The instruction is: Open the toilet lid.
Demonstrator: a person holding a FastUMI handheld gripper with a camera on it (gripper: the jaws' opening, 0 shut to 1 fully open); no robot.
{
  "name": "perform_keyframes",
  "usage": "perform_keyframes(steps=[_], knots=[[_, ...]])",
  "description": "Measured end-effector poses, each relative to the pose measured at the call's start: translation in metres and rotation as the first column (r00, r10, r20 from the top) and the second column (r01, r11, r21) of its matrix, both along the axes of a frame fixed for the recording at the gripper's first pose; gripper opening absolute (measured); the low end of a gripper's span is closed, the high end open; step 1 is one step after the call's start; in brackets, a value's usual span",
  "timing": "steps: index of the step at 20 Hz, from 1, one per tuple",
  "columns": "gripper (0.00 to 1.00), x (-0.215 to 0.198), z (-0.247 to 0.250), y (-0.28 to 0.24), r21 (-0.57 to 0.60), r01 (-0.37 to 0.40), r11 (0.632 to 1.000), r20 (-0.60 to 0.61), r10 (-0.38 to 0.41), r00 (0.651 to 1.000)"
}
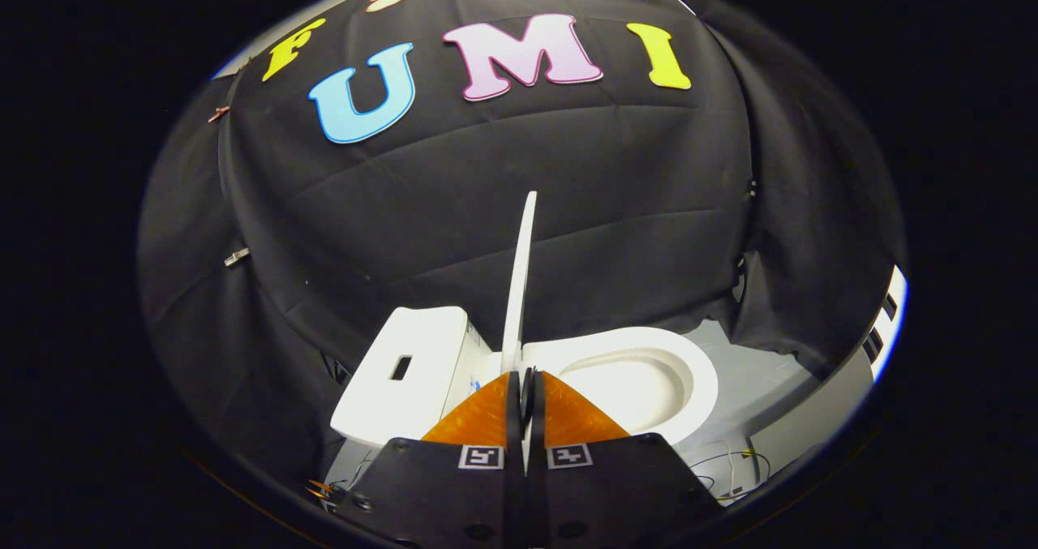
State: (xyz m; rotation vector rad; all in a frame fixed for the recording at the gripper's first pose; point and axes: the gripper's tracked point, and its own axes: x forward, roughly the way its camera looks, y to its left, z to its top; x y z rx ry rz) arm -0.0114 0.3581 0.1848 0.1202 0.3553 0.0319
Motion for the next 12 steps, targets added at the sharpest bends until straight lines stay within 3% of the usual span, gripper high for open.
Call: perform_keyframes(steps=[5,12], knots=[[0.05,0.0,0.004,0.059,-0.11,-0.024,0.994,0.025,0.027,0.999],[0.05,-0.004,-0.005,0.103,-0.232,0.035,0.972,0.056,-0.022,0.998]])
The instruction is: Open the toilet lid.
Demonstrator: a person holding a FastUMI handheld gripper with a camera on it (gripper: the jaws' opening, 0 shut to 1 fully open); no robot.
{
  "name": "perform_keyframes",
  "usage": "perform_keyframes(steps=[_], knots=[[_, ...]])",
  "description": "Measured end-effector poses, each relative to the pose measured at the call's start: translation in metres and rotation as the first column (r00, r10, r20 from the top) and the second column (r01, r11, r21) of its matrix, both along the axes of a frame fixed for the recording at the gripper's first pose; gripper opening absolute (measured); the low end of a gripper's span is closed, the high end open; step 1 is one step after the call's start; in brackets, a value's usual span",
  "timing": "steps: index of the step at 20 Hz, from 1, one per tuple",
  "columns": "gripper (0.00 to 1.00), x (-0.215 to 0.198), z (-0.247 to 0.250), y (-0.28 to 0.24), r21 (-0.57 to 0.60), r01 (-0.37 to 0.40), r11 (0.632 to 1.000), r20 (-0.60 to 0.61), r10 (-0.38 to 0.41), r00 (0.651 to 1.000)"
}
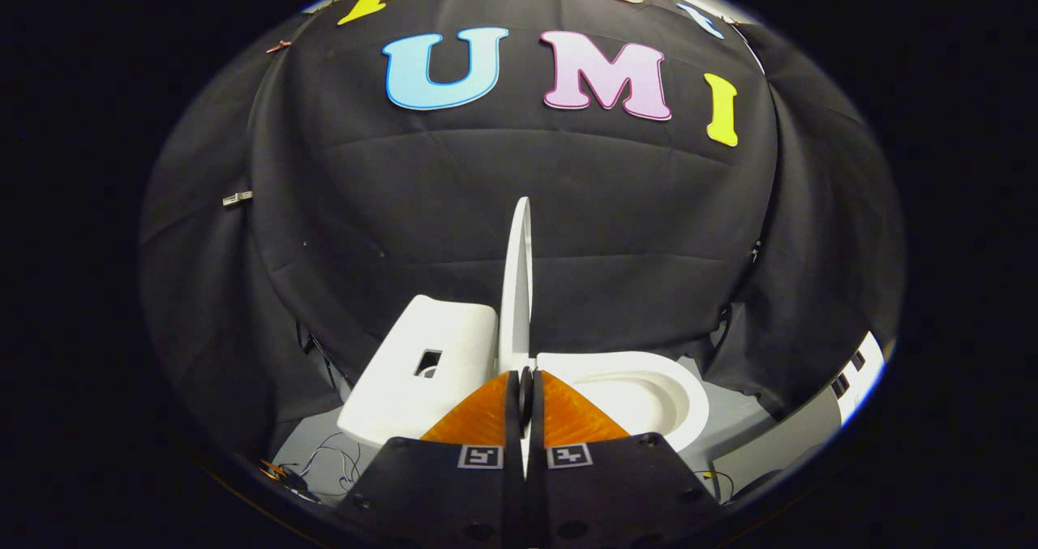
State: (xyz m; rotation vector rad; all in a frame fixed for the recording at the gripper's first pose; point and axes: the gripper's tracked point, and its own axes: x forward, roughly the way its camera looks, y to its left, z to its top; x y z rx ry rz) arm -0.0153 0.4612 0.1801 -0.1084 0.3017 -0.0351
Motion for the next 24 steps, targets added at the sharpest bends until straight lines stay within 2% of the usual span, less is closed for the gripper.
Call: perform_keyframes(steps=[2,11,19,22,24], knots=[[0.05,-0.002,-0.005,0.007,-0.025,0.017,1.0,0.022,-0.016,1.0],[0.07,-0.004,-0.021,0.054,-0.145,0.001,0.99,0.054,0.007,0.998],[0.08,-0.004,-0.024,0.066,-0.146,-0.014,0.989,0.053,0.022,0.998],[0.14,-0.004,-0.029,0.07,-0.127,-0.04,0.991,0.037,0.045,0.998],[0.23,-0.005,-0.033,0.069,-0.129,-0.049,0.99,0.023,0.053,0.998]])
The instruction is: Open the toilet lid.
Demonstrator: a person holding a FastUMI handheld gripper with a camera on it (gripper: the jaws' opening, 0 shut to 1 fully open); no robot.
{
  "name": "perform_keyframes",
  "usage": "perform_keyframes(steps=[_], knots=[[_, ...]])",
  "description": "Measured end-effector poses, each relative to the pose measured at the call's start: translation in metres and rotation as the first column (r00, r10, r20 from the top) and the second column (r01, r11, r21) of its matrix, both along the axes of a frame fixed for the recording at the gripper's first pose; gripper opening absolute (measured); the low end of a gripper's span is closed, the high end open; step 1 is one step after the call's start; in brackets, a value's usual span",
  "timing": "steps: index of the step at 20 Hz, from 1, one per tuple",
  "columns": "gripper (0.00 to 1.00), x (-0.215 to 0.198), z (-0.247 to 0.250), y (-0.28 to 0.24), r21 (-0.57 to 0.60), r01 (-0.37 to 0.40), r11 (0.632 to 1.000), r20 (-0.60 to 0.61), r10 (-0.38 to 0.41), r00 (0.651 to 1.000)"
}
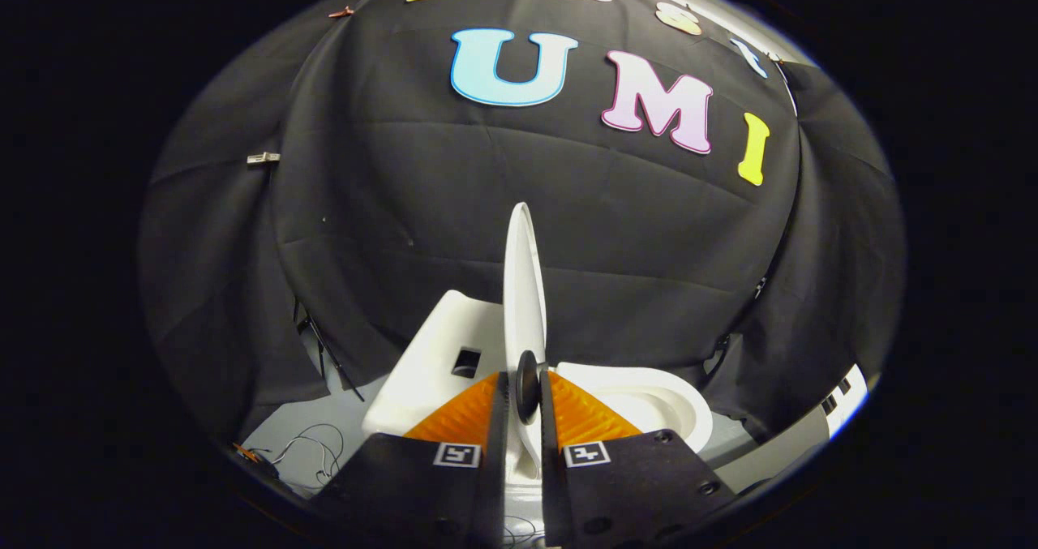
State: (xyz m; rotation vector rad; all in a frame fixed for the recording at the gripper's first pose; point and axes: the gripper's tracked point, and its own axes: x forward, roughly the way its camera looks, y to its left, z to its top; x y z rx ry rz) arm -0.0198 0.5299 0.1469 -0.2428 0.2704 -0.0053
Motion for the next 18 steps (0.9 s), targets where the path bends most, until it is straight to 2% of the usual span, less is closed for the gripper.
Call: perform_keyframes(steps=[1,2,7,12,18], knots=[[0.32,0.001,-0.002,-0.005,-0.009,0.012,1.0,-0.003,-0.012,1.0],[0.37,-0.001,-0.002,-0.006,0.0,0.014,1.0,-0.007,-0.014,1.0],[1.0,-0.003,-0.001,0.001,0.002,-0.029,1.0,0.003,0.029,1.0],[0.99,-0.006,0.005,0.0,0.018,-0.047,0.999,0.016,0.047,0.999],[0.99,-0.025,0.046,0.01,0.046,-0.147,0.988,0.103,0.142,0.984]])
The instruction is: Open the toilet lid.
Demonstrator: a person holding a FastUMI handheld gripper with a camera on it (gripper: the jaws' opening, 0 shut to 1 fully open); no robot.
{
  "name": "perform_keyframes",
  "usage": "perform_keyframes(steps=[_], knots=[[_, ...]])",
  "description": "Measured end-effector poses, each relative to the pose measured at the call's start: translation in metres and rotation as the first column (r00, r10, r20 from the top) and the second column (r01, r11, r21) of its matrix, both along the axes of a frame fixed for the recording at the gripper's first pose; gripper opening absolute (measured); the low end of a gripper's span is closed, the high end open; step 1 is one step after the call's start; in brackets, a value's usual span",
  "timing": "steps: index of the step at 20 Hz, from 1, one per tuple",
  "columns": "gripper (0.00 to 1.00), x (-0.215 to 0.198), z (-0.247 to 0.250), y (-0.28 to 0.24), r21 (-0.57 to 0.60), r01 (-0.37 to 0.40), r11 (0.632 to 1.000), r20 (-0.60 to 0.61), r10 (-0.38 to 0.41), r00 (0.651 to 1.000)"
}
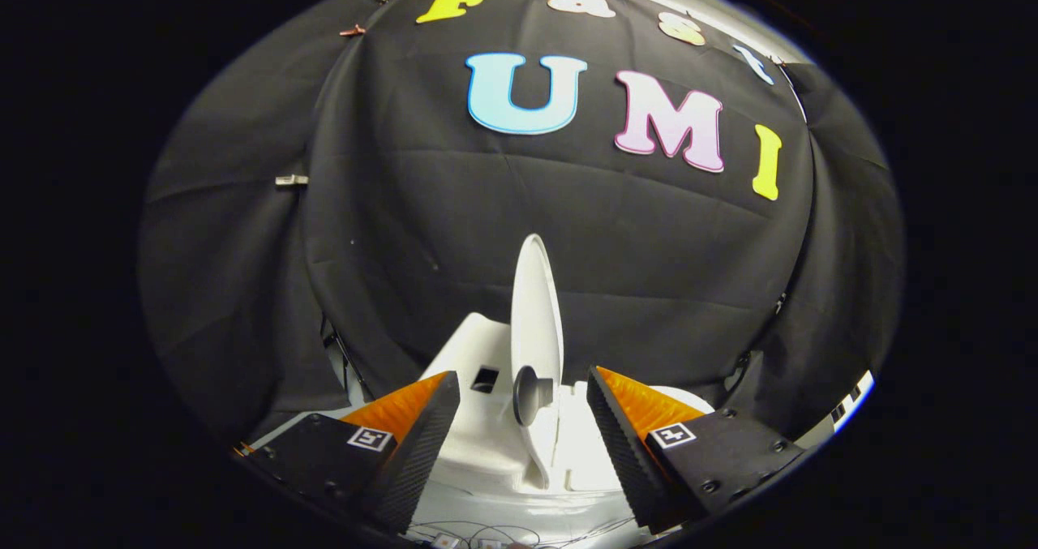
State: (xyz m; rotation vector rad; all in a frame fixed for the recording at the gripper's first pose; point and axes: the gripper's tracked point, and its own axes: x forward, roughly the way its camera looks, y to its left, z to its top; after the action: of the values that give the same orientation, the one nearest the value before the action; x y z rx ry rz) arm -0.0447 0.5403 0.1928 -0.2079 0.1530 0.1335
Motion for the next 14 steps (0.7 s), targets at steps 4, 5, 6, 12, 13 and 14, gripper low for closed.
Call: perform_keyframes(steps=[4,5,6,12,13,14], knots=[[0.99,-0.014,0.03,-0.009,0.044,-0.078,0.996,0.061,0.075,0.995],[0.99,-0.017,0.037,-0.015,0.044,-0.093,0.995,0.078,0.089,0.993],[0.98,-0.019,0.041,-0.026,0.04,-0.1,0.994,0.089,0.096,0.991],[0.98,-0.032,0.07,-0.119,0.056,-0.116,0.992,0.205,0.102,0.973],[0.98,-0.033,0.07,-0.137,0.062,-0.118,0.991,0.221,0.101,0.97],[0.98,-0.033,0.071,-0.16,0.061,-0.103,0.993,0.239,0.085,0.967]])
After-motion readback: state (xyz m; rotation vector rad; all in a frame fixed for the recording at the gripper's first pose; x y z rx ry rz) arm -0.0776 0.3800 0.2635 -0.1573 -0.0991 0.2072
